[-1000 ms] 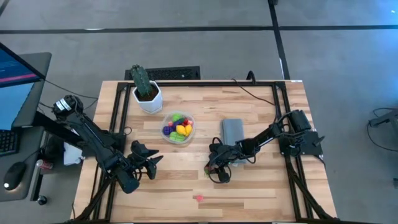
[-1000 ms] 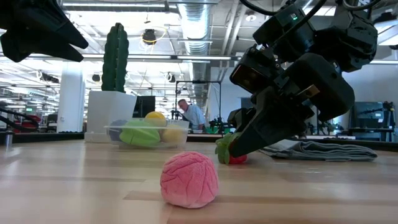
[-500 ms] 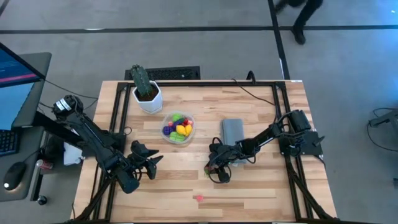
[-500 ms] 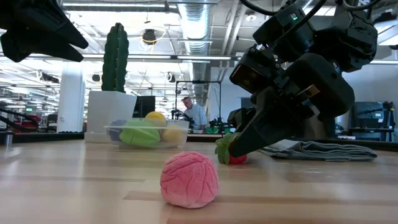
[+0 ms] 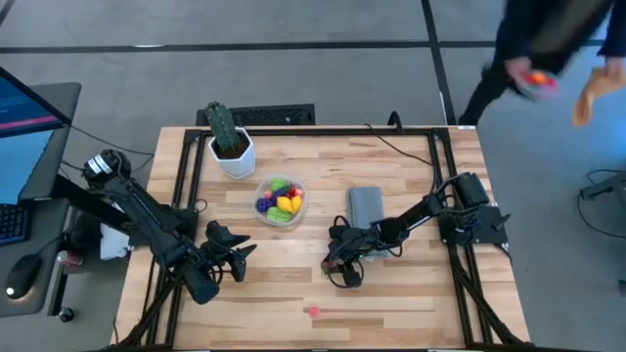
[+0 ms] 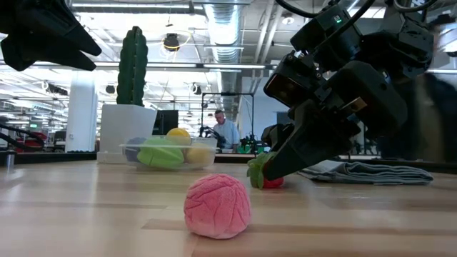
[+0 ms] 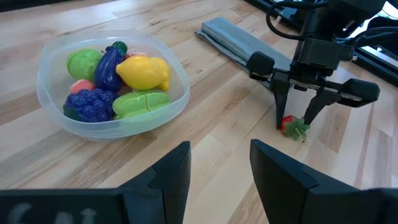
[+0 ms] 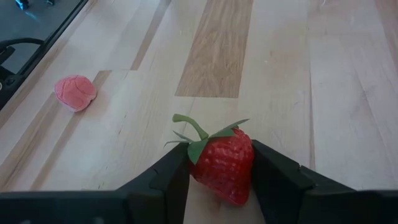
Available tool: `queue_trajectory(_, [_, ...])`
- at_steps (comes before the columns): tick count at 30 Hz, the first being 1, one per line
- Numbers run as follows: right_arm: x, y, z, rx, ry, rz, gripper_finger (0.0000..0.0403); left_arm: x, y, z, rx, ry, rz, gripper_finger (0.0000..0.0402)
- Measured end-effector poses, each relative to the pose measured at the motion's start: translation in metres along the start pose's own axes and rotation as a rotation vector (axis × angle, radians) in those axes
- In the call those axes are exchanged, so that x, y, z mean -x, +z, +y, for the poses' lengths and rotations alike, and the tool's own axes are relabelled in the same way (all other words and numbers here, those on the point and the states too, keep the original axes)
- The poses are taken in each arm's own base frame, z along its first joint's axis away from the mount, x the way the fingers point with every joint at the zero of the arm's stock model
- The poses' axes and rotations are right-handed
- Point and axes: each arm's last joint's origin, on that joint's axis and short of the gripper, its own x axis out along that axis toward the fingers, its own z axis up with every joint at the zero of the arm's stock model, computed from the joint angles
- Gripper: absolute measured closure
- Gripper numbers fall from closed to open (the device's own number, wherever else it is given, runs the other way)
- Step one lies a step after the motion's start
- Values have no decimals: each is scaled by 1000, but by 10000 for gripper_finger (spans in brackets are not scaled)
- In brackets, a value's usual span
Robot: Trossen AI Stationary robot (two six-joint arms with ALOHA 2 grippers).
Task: Pick and placing Produce into tupperware
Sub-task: Put the red strawberry into the transparent container
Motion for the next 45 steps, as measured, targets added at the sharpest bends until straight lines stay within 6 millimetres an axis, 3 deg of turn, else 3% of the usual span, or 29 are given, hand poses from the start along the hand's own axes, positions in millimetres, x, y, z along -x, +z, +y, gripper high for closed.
queue_trajectory(30, [0,4,0,7,6,-36,222,0,0,0,1,0,0,246])
queue_trajectory(45, [0,35,-22,73,-28,-118,222,0,0,-1,8,-4,2,246])
